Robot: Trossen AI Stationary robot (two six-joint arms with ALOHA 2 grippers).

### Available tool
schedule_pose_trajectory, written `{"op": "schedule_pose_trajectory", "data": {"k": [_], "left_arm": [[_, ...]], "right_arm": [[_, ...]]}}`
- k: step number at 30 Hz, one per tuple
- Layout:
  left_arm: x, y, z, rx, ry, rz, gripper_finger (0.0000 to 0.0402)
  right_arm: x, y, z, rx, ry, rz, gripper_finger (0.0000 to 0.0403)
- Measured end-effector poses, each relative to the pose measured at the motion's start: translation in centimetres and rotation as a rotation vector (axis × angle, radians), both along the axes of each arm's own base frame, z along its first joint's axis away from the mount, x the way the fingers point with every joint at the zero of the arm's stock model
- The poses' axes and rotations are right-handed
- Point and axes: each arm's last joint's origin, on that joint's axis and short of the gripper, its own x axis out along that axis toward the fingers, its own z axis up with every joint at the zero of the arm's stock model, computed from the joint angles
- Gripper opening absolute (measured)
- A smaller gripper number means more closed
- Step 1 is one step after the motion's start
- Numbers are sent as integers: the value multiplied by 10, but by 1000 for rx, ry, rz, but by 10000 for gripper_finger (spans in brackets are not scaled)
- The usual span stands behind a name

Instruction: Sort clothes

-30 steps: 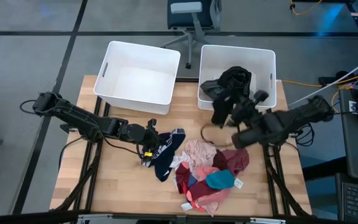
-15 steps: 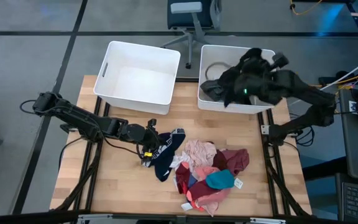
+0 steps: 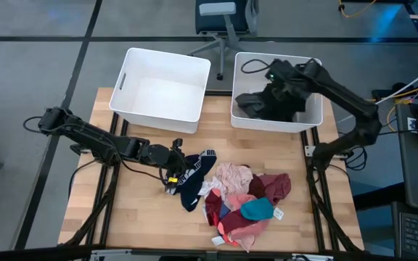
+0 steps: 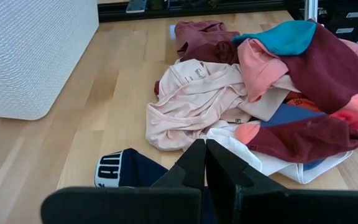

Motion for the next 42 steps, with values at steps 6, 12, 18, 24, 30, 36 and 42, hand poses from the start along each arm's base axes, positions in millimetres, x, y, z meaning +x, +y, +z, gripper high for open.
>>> {"op": "schedule_pose_trajectory", "data": {"k": [6, 12, 18, 24, 30, 36, 42], "left_arm": [[0, 0, 0, 0, 0, 0, 4], [0, 0, 0, 0, 0, 0, 4], [0, 0, 0, 0, 0, 0, 4], [0, 0, 0, -5, 0, 2, 4], [0, -2, 0, -15, 0, 2, 4], [-1, -2, 0, -31, 0, 8, 4], [0, -2, 0, -30, 0, 8, 4]], "right_arm": [[11, -16, -35, 127, 88, -19, 207], [16, -17, -39, 160, 153, 40, 282], [18, 4, -8, 102, 72, 111, 305], [28, 52, 15, 184, -170, 303, 304], [44, 117, 4, 381, -259, 616, 304], [61, 173, -34, 419, -264, 859, 303], [74, 211, -91, 525, -338, 1064, 303]]}}
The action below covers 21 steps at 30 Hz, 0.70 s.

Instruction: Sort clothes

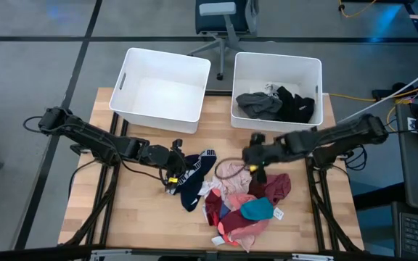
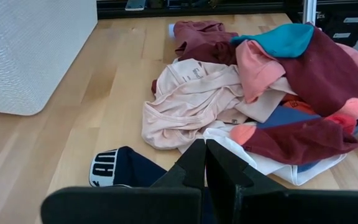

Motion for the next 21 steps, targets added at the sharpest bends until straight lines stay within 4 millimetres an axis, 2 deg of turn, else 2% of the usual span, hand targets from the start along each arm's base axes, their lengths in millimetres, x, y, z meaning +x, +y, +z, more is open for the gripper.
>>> {"op": "schedule_pose_trajectory", "data": {"k": [4, 10, 16, 21], "left_arm": [[0, 0, 0, 0, 0, 0, 4], [0, 0, 0, 0, 0, 0, 4], [3, -1, -2, 0, -10, -1, 4], [21, -5, -9, 49, -93, -37, 4]], "right_arm": [[2, 17, -30, 93, -60, 104, 303], [0, 33, -58, 145, -170, 160, 303], [-3, 35, -80, 144, -282, 131, 303], [-6, 32, -95, 130, -351, 93, 303]]}}
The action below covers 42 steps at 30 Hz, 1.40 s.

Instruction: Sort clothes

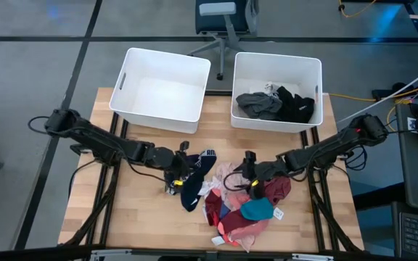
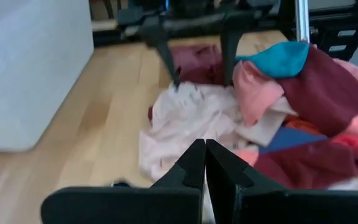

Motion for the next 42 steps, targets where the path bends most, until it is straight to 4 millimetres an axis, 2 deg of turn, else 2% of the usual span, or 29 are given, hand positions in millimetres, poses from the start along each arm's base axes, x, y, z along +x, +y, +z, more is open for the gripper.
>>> {"op": "schedule_pose_trajectory", "data": {"k": [10, 14, 17, 23, 30, 38, 42], "left_arm": [[30, -7, -20, 57, -132, -32, 4], [40, -10, -19, 51, -125, -30, 4], [45, -11, -21, 48, -81, -25, 4], [42, -10, -31, 44, 35, 24, 4], [40, -9, -34, 30, 71, 37, 4], [40, -9, -34, 32, 71, 35, 4], [40, -9, -34, 32, 71, 35, 4]], "right_arm": [[-5, -4, -12, -30, -74, -50, 303], [-5, -4, -12, -27, -82, -39, 303], [-5, -2, -12, 52, -70, -31, 303], [-6, 13, -6, 250, -22, 150, 303], [-10, 32, -13, 181, -28, 135, 303], [-1, 37, -33, 177, 9, 127, 302], [-1, 37, -36, 167, 14, 118, 272]]}}
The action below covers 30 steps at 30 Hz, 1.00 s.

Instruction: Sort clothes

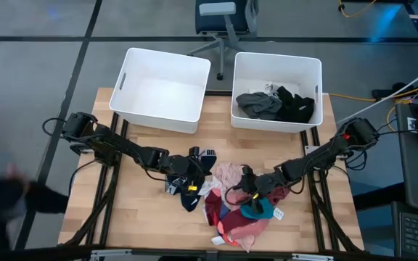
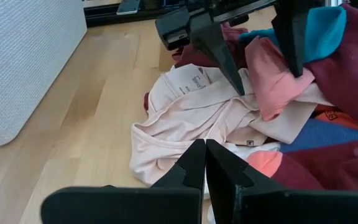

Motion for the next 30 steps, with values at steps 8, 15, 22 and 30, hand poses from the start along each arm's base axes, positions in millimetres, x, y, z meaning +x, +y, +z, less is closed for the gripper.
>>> {"op": "schedule_pose_trajectory", "data": {"k": [8, 15, 22, 30], "left_arm": [[0, 0, 0, 0, 0, 0, 4], [0, 0, 0, 24, -1, -13, 4], [3, 0, 8, 18, -80, -18, 4], [7, 4, 18, 78, -178, 10, 4]], "right_arm": [[2, 1, 3, -69, -73, 62, 84], [2, 0, 5, -156, -109, 79, 22], [16, 0, 38, -375, -191, 12, 10], [35, -4, 84, -664, -272, -84, 4]]}}
